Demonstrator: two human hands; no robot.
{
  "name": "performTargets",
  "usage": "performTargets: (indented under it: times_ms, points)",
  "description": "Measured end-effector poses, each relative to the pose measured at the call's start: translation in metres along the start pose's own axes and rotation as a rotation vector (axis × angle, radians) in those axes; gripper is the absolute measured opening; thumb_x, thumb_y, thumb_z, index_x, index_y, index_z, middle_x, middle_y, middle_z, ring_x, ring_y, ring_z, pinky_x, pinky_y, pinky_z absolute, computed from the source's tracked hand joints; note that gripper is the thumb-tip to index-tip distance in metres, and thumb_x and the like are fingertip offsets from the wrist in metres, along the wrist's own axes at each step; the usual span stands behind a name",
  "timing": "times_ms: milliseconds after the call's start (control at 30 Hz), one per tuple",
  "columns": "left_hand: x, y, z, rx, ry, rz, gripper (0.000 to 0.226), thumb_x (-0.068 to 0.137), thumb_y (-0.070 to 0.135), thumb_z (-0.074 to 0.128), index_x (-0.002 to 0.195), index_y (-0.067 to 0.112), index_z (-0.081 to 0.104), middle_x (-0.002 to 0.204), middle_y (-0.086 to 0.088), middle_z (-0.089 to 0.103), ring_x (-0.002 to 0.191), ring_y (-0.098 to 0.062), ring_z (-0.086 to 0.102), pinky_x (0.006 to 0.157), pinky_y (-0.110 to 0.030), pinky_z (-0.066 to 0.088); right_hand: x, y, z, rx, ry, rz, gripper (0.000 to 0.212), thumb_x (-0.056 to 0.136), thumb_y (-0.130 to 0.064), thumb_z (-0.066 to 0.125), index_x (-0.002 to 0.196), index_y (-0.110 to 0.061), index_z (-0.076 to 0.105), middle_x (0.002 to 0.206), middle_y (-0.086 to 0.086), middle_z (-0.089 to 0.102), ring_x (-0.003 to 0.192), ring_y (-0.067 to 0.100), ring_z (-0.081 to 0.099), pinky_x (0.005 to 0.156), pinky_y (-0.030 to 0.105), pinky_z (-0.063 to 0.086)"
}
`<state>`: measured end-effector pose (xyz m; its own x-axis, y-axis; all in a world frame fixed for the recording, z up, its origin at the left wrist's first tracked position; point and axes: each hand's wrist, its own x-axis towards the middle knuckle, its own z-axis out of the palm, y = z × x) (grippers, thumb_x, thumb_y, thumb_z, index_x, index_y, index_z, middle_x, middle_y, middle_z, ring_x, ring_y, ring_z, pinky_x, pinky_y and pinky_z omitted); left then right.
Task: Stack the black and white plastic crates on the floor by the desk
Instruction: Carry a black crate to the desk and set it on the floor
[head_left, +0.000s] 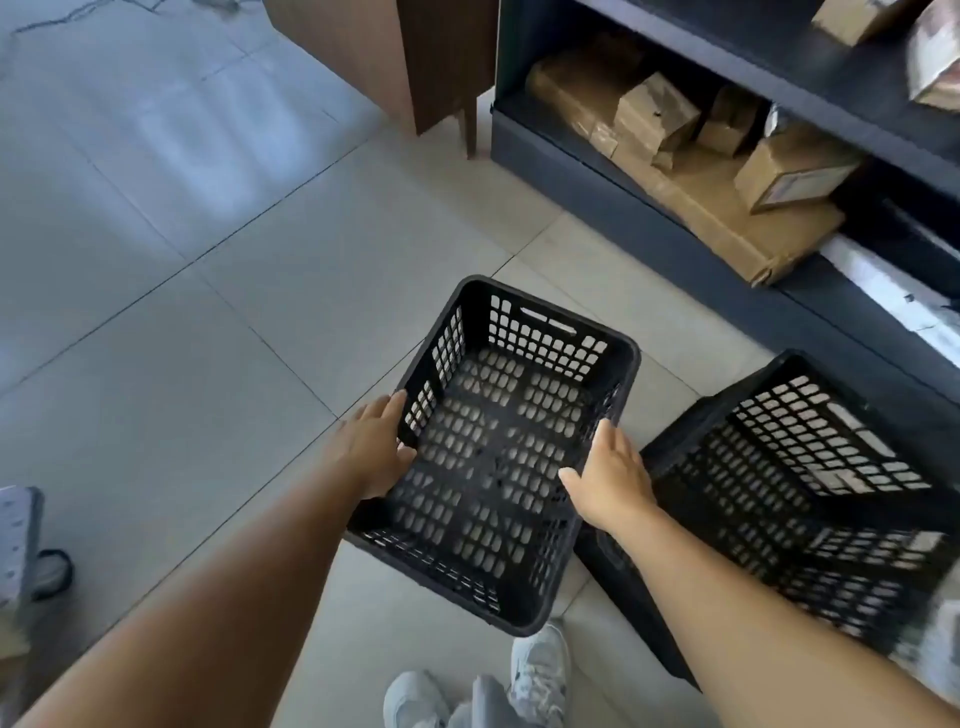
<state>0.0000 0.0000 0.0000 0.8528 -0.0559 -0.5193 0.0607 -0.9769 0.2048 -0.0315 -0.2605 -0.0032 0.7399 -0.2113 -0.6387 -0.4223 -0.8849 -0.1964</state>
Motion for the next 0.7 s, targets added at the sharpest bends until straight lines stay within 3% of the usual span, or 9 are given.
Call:
performTargets:
  times_ms: [167,267,333,467,567,633,700]
  points:
    - [0.05,-0.013,0.043,0.043,-0.013,-0.055,0.078,0.091,0.03,0.057,0.152,0.021,0.009,0.159,-0.007,0.015,0.144,-0.029,0.021,0.114,-0.04,0.024,0.055,0.006,0.045,0.055,-0.063,0.135,0.091,0.094,-0.026,0.058,0.152,-0.003,-0.009,0.162,0.013,-0.002,0.149,0.029,0.009,0.117,0.036,0.021]
    - [0.074,-0.021,0.068,0.063,-0.028,-0.089,0.08,0.09,0.025,0.058,0.152,0.022,0.007,0.159,-0.013,0.007,0.144,-0.033,0.02,0.114,-0.04,0.025,0.076,0.007,0.067,0.029,-0.037,0.193,0.094,0.091,-0.009,0.06,0.151,-0.003,-0.013,0.16,0.018,0.002,0.145,0.034,0.016,0.111,0.038,0.033]
    - [0.086,-0.026,0.079,0.053,-0.037,-0.118,0.081,0.088,0.015,0.058,0.151,0.023,0.008,0.156,-0.015,0.012,0.138,-0.035,0.028,0.11,-0.039,0.03,0.087,0.006,0.076,-0.031,0.04,0.204,0.095,0.088,-0.002,0.06,0.151,-0.003,-0.012,0.154,0.021,0.013,0.137,0.035,0.026,0.099,0.038,0.044]
    - [0.098,-0.029,0.091,0.087,-0.025,-0.145,0.092,0.076,-0.004,0.059,0.149,0.027,0.011,0.137,-0.016,0.031,0.119,-0.034,0.043,0.091,-0.038,0.044,0.101,0.01,0.089,0.027,0.076,0.307,0.087,0.092,0.002,0.049,0.15,-0.006,-0.016,0.151,0.022,0.023,0.128,0.037,0.038,0.09,0.04,0.046]
    - [0.104,-0.029,0.094,0.135,0.01,-0.132,0.089,0.074,-0.009,0.056,0.147,0.023,0.017,0.127,-0.016,0.034,0.109,-0.033,0.045,0.082,-0.037,0.046,0.103,0.015,0.097,0.076,0.084,0.342,0.087,0.094,0.006,0.042,0.15,-0.009,-0.022,0.146,0.021,0.029,0.103,0.033,0.055,0.07,0.037,0.041]
    - [0.105,-0.033,0.095,0.145,0.046,-0.106,0.084,0.075,-0.01,0.054,0.146,0.02,0.02,0.123,-0.016,0.035,0.103,-0.032,0.047,0.078,-0.035,0.045,0.101,0.015,0.098,0.079,0.101,0.33,0.089,0.092,0.009,0.042,0.15,-0.01,-0.023,0.145,0.02,0.028,0.084,0.028,0.05,0.066,0.034,0.04]
    - [0.102,-0.038,0.096,0.134,0.075,-0.091,0.083,0.078,-0.01,0.049,0.148,0.022,0.016,0.12,-0.016,0.036,0.1,-0.032,0.048,0.076,-0.035,0.045,0.097,0.012,0.094,0.065,0.102,0.315,0.089,0.092,0.01,0.043,0.15,-0.011,-0.022,0.145,0.019,0.029,0.078,0.024,0.044,0.065,0.033,0.04]
